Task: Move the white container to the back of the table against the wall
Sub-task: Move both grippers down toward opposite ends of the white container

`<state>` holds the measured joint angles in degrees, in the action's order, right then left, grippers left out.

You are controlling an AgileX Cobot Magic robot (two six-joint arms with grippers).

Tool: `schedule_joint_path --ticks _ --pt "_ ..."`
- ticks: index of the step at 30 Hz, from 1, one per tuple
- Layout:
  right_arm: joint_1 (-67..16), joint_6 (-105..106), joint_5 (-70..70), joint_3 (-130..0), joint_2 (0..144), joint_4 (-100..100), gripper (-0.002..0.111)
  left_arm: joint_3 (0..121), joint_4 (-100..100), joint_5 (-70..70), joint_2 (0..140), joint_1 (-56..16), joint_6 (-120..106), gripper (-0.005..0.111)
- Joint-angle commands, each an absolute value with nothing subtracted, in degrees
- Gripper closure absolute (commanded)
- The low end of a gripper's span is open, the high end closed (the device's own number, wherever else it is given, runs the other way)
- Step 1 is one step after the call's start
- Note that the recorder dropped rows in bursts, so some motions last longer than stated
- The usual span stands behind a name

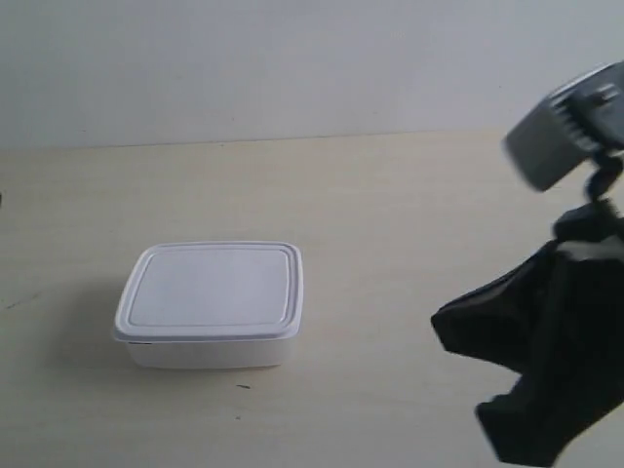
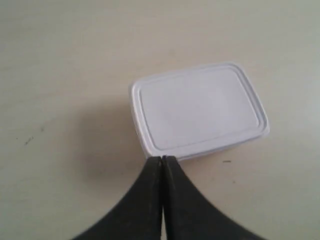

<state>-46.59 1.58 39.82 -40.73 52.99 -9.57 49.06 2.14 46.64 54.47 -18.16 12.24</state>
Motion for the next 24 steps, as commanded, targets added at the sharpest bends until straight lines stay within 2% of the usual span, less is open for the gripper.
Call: schedule_joint_path --ticks 1,5,14,24 --pt "-46.66 10.30 37.80 -40.95 63.45 -8.89 0.108 43.73 1.98 40.51 57.44 -21.75 11.07 0.107" --pt "-46.66 15.52 29.27 -40.95 70.60 -9.51 0.108 38.08 1.42 35.46 60.36 -23.34 9.34 0.107" --pt "-46.66 16.70 20.49 -40.95 81.43 -10.96 0.108 33.60 -6.16 26.55 69.32 -23.34 9.34 0.107" --pt "-46.66 16.94 10.19 -40.95 89.65 -32.98 0.108 33.49 -13.52 20.38 79.44 -23.34 9.34 0.107"
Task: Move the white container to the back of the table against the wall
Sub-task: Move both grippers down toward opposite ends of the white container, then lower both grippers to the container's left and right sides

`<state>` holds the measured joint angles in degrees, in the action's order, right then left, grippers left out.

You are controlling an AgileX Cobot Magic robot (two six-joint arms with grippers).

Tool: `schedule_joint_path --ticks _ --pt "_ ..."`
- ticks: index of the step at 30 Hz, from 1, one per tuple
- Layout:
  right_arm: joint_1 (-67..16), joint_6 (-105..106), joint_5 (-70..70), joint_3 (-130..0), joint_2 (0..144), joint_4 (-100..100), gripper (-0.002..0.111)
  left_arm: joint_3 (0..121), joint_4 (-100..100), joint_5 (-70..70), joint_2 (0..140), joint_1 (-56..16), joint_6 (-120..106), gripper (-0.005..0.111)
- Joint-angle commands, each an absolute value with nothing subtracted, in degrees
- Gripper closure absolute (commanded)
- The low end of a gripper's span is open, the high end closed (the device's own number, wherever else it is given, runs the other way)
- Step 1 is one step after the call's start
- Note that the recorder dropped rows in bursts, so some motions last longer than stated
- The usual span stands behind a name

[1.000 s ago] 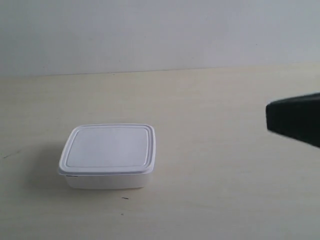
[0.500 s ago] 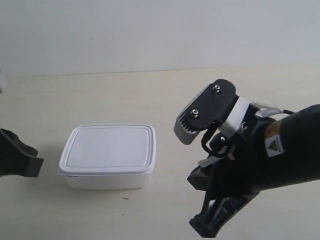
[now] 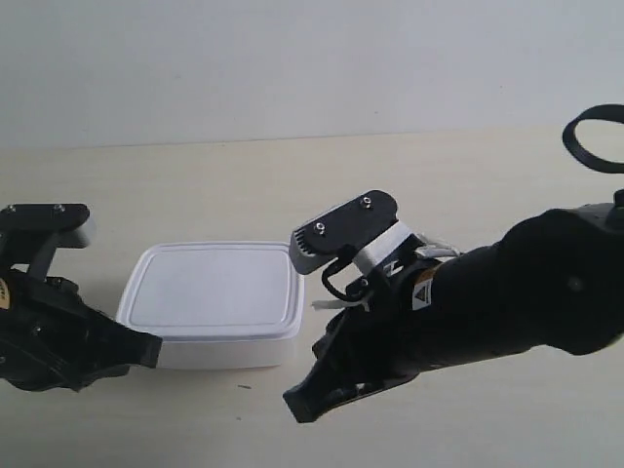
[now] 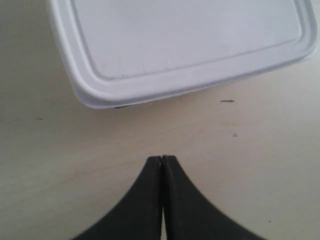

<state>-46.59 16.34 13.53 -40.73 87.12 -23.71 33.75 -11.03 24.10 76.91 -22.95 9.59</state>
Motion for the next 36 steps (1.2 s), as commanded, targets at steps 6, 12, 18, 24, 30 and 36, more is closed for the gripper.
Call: schedule_joint_path --ticks 6,12,18,24,30,36 --pt "-46.66 16.94 9.14 -40.95 92.90 -45.60 0.108 33.49 -16.44 17.09 82.14 -23.34 9.34 0.107" --pt "-46.66 28.66 9.48 -41.08 94.62 -63.34 0.108 33.49 -16.77 16.32 83.56 -23.34 9.24 0.107" --pt "-46.66 56.59 14.74 -43.67 98.06 -85.47 0.108 33.49 -16.89 13.47 83.68 -23.34 9.12 0.107" --pt "-46.66 61.86 14.09 -45.25 101.83 -93.06 0.108 33.49 -16.89 13.50 84.57 -23.34 9.12 0.107" --pt "-46.66 64.07 12.07 -45.82 102.26 -92.84 0.108 33.49 -16.89 15.00 86.53 -23.34 9.12 0.107" --pt "-46.56 64.61 10.57 -47.45 105.23 -92.84 0.108 33.49 -17.10 13.47 89.32 -23.34 9.12 0.107"
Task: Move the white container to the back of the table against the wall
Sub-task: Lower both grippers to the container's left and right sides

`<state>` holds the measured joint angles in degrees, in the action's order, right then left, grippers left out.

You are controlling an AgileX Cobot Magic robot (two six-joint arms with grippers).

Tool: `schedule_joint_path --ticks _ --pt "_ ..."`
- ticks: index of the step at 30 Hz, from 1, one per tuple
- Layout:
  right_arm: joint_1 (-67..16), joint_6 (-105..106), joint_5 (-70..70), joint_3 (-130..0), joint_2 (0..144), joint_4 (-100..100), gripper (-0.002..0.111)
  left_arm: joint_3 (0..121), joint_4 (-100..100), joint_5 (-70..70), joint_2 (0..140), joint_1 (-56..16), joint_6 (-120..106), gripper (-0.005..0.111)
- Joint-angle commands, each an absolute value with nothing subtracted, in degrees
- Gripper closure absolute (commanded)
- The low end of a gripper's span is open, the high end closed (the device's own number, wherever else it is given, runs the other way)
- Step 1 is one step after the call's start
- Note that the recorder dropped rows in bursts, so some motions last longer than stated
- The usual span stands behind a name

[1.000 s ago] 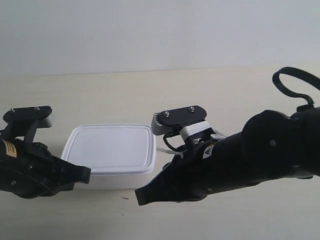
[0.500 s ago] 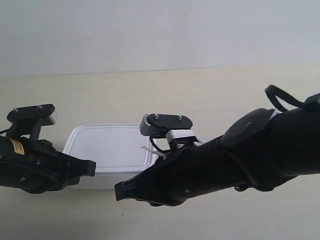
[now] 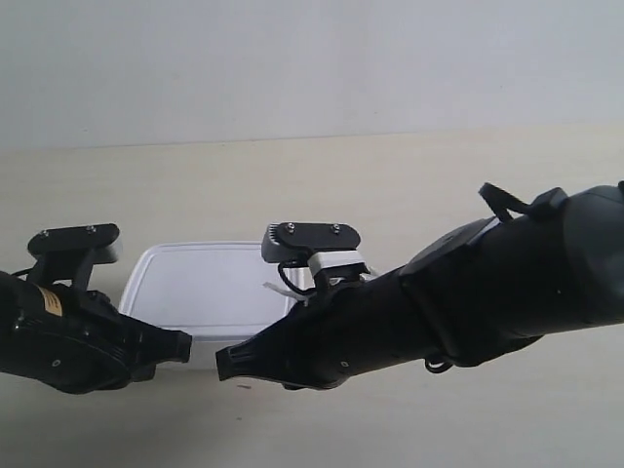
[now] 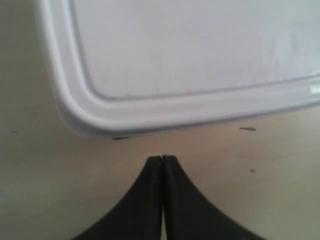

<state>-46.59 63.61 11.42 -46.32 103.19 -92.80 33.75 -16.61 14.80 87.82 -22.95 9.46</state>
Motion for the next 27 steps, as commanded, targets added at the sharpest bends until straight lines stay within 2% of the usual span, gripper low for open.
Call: schedule_joint_path --ticks 1,9,19,27 --pt "-46.56 64.61 10.57 -47.75 105.81 -92.84 0.108 33.49 -17.10 13.10 89.60 -23.34 9.12 0.107" --pt "-46.56 65.31 5.16 -48.41 106.92 -92.44 0.108 33.49 -17.23 9.38 92.84 -23.34 9.12 0.107" --pt "-46.56 69.30 5.27 -51.85 110.10 -92.44 0.108 33.61 -17.23 3.65 95.37 -23.34 9.12 0.107" --pt "-46.48 74.12 4.76 -55.79 112.36 -92.44 0.108 38.33 -16.68 3.76 99.75 -23.24 9.12 0.107"
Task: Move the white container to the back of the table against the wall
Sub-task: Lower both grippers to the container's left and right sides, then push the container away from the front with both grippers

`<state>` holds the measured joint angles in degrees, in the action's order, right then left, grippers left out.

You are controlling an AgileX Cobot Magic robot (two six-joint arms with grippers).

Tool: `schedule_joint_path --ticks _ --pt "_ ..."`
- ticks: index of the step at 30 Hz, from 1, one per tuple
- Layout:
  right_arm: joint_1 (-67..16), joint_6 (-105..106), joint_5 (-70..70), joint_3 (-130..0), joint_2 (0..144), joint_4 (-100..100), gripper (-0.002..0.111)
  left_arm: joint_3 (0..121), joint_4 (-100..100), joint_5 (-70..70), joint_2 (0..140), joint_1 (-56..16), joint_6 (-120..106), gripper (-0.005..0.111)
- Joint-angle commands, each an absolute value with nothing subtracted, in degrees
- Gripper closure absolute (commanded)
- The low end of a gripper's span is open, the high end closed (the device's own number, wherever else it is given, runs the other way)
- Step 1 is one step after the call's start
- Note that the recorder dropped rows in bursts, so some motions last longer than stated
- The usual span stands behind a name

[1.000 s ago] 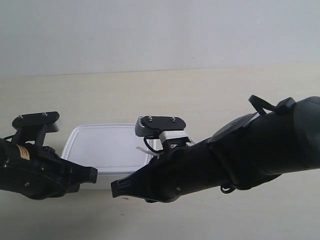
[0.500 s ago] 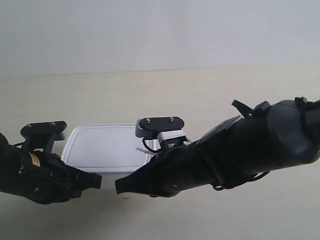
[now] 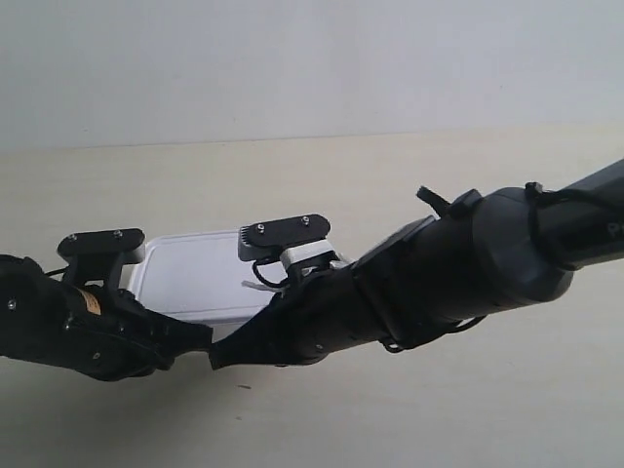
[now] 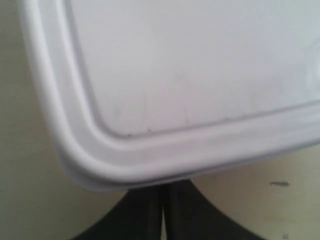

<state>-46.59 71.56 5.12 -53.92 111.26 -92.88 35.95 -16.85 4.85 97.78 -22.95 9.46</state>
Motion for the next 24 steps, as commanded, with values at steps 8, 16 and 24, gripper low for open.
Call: schedule_joint_path --ticks 8,16,24 --pt "-45.27 75.16 4.20 -57.83 115.47 -92.44 0.108 42.72 -16.57 2.81 104.18 -22.99 9.01 0.107" --pt "-40.98 75.30 5.90 -60.41 117.66 -92.44 0.108 45.75 -16.57 2.12 107.82 -21.03 9.01 0.107" --pt "-38.84 75.64 7.59 -62.40 119.03 -91.24 0.108 48.20 -16.46 -0.52 108.85 -20.56 9.01 0.107"
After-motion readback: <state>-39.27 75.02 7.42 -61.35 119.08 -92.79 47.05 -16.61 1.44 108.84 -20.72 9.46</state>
